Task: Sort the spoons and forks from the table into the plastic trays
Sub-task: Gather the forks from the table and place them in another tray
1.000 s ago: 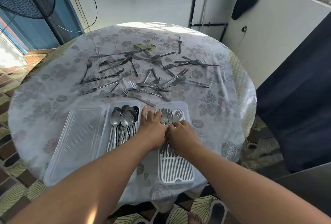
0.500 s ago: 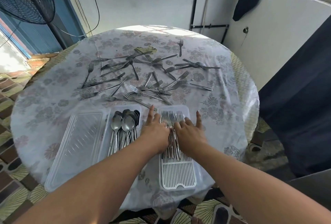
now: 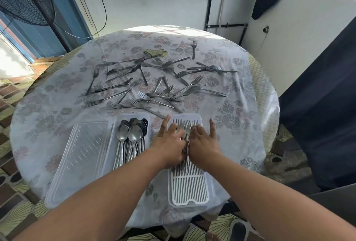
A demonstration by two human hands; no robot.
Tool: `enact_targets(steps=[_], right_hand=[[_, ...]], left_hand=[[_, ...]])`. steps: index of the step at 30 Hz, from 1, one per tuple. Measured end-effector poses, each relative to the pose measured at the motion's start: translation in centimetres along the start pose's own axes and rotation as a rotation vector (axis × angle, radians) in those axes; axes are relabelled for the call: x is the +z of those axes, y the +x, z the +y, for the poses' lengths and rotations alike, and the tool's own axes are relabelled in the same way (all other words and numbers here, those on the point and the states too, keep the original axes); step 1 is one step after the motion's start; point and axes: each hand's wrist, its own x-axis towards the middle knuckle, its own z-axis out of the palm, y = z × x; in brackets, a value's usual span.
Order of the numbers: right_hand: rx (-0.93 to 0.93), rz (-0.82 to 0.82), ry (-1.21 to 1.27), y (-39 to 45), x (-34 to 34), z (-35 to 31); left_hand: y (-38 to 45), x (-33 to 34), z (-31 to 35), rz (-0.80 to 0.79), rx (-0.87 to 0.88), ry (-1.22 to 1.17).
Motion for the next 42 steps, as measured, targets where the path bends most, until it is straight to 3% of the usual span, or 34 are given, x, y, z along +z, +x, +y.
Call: enact_targets(steps=[7,12,23,31,34,38,42], right_hand=[[0.011,0.091,0.141,0.0,0.1,0.1],[0.011,0.054,0.153,-0.2,0.0,0.2],[0.156,-0.094,0.123,0.6,-0.6,-1.3],[0.174,0.066,0.240,-0.1,-1.7,-0.5],[0.172,0.112,0.141,-0.1,-2.6,0.4],[0.166,0.035,0.011,0.4,-1.9,1.2],[0.205,0.053,0.075,1.5,-0.9,1.7]], left_hand=[[1.7,-0.3,-0.1,-0.103,-0.122,-0.047],[0.7,-0.2,-0.5,0.031,-0.063,-0.080],[0.6,0.5,-1.1,-0.056,-0.017,-0.119],[0.8,1.1,-1.0,-0.025,-0.012,-0.184],[1.2,0.9,-1.3,0.053,-0.063,-0.303],[1.5,0.6,-1.7,0.099,-0.078,-0.313],[2.3,0.7,-1.7,0.072,-0.071,-0.314]])
